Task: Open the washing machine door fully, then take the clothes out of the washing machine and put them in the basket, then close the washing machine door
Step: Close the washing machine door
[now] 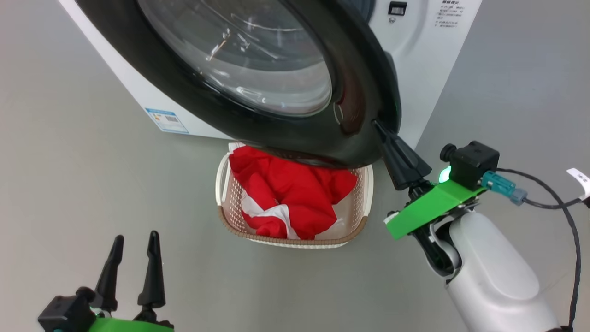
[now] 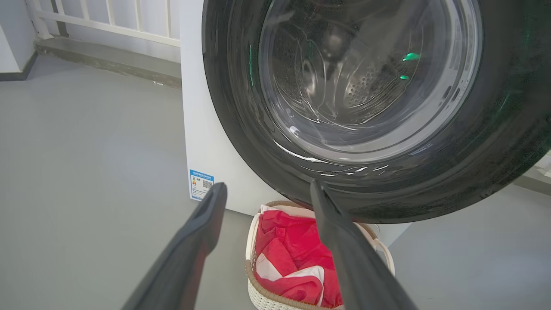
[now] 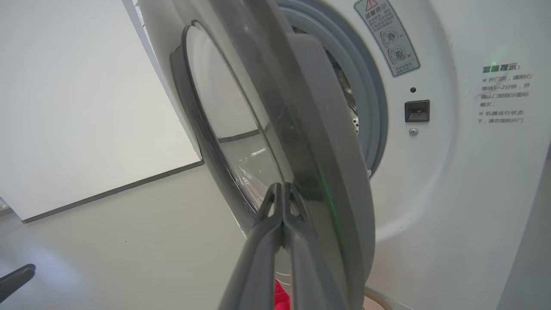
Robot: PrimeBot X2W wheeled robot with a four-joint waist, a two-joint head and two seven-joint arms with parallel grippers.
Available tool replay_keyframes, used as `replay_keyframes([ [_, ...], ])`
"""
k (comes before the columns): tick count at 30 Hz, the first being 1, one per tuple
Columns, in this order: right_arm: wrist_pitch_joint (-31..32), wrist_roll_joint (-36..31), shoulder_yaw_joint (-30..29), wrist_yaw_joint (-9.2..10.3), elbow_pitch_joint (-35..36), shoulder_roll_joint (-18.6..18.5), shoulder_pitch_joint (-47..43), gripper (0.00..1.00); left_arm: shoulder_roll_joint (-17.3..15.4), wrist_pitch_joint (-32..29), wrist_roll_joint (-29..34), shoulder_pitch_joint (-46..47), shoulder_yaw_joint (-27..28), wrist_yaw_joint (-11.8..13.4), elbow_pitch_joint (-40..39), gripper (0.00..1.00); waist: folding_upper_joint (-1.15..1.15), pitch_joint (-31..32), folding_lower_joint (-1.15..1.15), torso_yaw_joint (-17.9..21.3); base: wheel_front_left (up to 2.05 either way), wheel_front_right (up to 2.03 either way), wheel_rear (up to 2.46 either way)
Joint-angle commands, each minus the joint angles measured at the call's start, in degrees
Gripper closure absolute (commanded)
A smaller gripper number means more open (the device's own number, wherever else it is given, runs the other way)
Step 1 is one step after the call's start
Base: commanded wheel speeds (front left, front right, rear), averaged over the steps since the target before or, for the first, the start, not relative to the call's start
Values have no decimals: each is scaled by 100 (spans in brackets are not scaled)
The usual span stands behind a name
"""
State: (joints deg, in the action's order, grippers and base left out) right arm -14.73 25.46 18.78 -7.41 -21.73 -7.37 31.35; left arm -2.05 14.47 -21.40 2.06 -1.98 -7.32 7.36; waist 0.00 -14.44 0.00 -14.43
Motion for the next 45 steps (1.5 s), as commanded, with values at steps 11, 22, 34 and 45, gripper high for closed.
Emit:
replay_keyframes([
  [11,-27,106,-497,-8,-188,-26,941,100,-83,52,-204,553,-91,-17,-182,0,0,-530,0,-253,0,0,0],
  [22,-27,42,-819,-8,-341,-230,1547,100,-83,52,-326,717,-310,-17,-229,0,0,-848,0,-576,0,0,0],
  [34,-27,-41,-1245,-8,-258,-306,1996,100,-83,52,-395,786,-394,-17,-277,0,0,-1077,0,-766,0,0,0],
  [45,-27,-187,-1369,-8,-239,-198,2231,100,-83,52,-284,832,-414,-17,-258,0,0,-1156,0,-693,0,0,0],
])
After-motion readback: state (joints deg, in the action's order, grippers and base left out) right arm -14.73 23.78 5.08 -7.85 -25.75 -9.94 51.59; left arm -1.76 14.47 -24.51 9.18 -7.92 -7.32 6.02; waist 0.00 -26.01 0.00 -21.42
